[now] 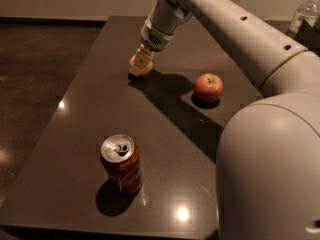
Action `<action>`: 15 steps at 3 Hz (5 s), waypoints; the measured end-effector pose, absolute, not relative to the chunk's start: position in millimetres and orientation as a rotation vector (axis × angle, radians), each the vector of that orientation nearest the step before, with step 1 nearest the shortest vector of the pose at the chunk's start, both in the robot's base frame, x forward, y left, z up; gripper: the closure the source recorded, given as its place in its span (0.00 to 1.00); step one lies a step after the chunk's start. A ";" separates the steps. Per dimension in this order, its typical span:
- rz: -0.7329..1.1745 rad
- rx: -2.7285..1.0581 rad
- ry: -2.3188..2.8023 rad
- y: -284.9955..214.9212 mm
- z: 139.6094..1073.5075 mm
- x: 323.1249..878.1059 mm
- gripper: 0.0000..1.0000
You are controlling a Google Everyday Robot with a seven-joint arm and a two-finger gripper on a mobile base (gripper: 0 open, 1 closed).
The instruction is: Move orange near coke can
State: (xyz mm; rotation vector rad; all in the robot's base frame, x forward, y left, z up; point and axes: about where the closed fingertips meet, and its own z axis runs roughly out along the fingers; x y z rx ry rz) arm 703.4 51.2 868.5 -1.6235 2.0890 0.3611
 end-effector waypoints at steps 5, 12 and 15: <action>0.555 -2.096 1.576 -6.4 902.9 527.2 1.00; 0.622 -2.564 1.110 9.6 851.9 422.6 0.39; 0.628 -2.577 1.092 13.2 849.4 420.3 0.00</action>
Offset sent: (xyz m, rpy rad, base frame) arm -0.1226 -0.0586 0.0446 0.0851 -0.0413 0.3235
